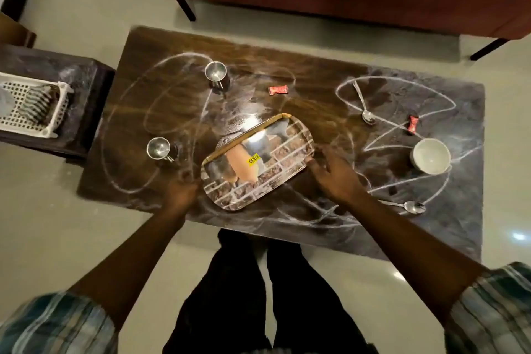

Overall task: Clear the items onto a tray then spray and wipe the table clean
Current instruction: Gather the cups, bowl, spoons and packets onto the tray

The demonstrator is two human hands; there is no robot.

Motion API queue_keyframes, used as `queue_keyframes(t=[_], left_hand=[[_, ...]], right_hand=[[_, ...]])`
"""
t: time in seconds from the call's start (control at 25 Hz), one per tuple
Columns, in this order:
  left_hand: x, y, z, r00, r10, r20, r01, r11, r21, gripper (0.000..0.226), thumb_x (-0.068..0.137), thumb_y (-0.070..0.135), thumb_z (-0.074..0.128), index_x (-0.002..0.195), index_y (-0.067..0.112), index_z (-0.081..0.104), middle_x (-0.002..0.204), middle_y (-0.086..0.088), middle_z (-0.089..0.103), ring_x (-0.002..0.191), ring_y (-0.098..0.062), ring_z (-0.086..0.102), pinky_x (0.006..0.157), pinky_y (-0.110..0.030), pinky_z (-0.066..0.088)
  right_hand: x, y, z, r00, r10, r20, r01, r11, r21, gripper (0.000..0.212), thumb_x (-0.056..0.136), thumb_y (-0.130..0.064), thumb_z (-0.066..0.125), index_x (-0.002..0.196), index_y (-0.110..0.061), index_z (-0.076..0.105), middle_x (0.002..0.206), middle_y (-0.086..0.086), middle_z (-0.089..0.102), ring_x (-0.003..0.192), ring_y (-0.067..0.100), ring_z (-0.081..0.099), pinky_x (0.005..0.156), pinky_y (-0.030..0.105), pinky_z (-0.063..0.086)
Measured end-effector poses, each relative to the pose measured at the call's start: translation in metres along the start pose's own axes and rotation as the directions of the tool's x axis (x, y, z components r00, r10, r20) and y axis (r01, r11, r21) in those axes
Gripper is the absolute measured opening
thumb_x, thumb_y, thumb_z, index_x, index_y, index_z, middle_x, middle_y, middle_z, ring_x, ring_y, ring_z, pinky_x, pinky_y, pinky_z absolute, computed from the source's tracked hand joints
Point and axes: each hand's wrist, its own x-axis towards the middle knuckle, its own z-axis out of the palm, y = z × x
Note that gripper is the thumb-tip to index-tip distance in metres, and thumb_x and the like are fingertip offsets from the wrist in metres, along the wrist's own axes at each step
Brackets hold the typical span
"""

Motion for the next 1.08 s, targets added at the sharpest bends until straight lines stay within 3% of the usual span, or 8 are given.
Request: queue_keyframes(t=[0.12,0.28,0.36,0.52,0.64,0.84,0.96,1.08], left_hand=[[0.037,-0.024,0.027,0.999,-0.033,0.0,0.033,0.999,-0.011,0.005,0.097,0.004,0.074,0.101,0.007,0.073,0.107,-0.017,0.076,0.103,-0.036,0.072,0.093,-0.045,0.056],[0.067,-0.042,0.051,0.994,-0.072,-0.082,0.083,0.986,0.145,0.029,0.09,0.004,0.08,0.117,-0.003,0.072,0.111,-0.02,0.078,0.1,-0.034,0.074,0.089,-0.037,0.054],[0.075,-0.048,0.056,0.993,0.01,-0.115,0.013,0.979,0.201,0.031,0.086,-0.007,0.079,0.116,-0.006,0.071,0.108,-0.023,0.076,0.097,-0.033,0.071,0.089,-0.035,0.05],[0.079,-0.038,0.05,0.981,0.148,-0.126,-0.113,0.962,0.249,0.028,0.088,-0.018,0.067,0.113,-0.008,0.073,0.1,-0.02,0.076,0.097,-0.037,0.073,0.087,-0.033,0.049],[0.09,-0.011,0.046,0.953,0.291,-0.086,-0.253,0.92,0.299,0.035,0.092,-0.011,0.067,0.124,0.001,0.075,0.098,-0.013,0.077,0.09,-0.029,0.071,0.084,-0.034,0.052],[0.13,0.037,0.074,0.919,0.387,0.076,-0.39,0.859,0.333,0.038,0.096,0.001,0.067,0.131,0.016,0.073,0.107,0.002,0.078,0.098,-0.021,0.073,0.084,-0.028,0.059],[0.141,0.044,0.097,0.915,0.38,0.135,-0.403,0.852,0.333,0.038,0.095,-0.003,0.067,0.128,0.015,0.071,0.109,-0.005,0.079,0.1,-0.026,0.075,0.093,-0.044,0.063],[0.145,0.037,0.102,0.891,0.434,0.134,-0.453,0.821,0.347,0.042,0.094,-0.003,0.069,0.132,0.013,0.071,0.12,-0.01,0.079,0.112,-0.03,0.074,0.102,-0.048,0.06]], right_hand=[[0.045,0.02,0.018,0.997,0.063,-0.036,-0.061,0.996,0.059,0.049,0.106,-0.034,0.063,0.151,-0.019,0.05,0.145,0.011,0.062,0.129,0.03,0.062,0.108,0.044,0.05],[0.099,0.04,0.035,0.978,0.184,-0.103,-0.175,0.98,0.09,0.063,0.103,-0.03,0.068,0.16,-0.017,0.042,0.15,0.011,0.061,0.134,0.032,0.06,0.106,0.038,0.047],[0.121,0.05,0.043,0.97,0.217,-0.108,-0.206,0.973,0.108,0.06,0.102,-0.025,0.067,0.157,-0.017,0.045,0.147,0.01,0.063,0.133,0.032,0.062,0.109,0.041,0.049],[0.144,0.061,0.051,0.966,0.243,-0.087,-0.233,0.967,0.105,0.047,0.101,-0.015,0.066,0.147,-0.018,0.057,0.134,0.006,0.07,0.114,0.023,0.068,0.091,0.031,0.049],[0.132,0.075,0.046,0.933,0.316,-0.17,-0.287,0.941,0.179,0.039,0.101,-0.012,0.065,0.14,-0.021,0.064,0.12,-0.001,0.073,0.096,0.013,0.068,0.076,0.025,0.051],[0.077,0.103,0.05,0.817,0.48,-0.32,-0.345,0.851,0.396,0.034,0.099,-0.009,0.069,0.132,-0.015,0.068,0.108,-0.004,0.075,0.097,0.013,0.072,0.08,0.024,0.057],[0.062,0.111,0.055,0.768,0.516,-0.379,-0.355,0.836,0.418,0.03,0.099,-0.008,0.069,0.128,-0.015,0.07,0.104,-0.007,0.074,0.091,0.002,0.071,0.083,0.026,0.057],[0.059,0.113,0.059,0.742,0.541,-0.396,-0.379,0.825,0.419,0.027,0.1,-0.01,0.068,0.124,-0.02,0.07,0.095,-0.018,0.071,0.079,-0.016,0.065,0.076,0.019,0.055]])
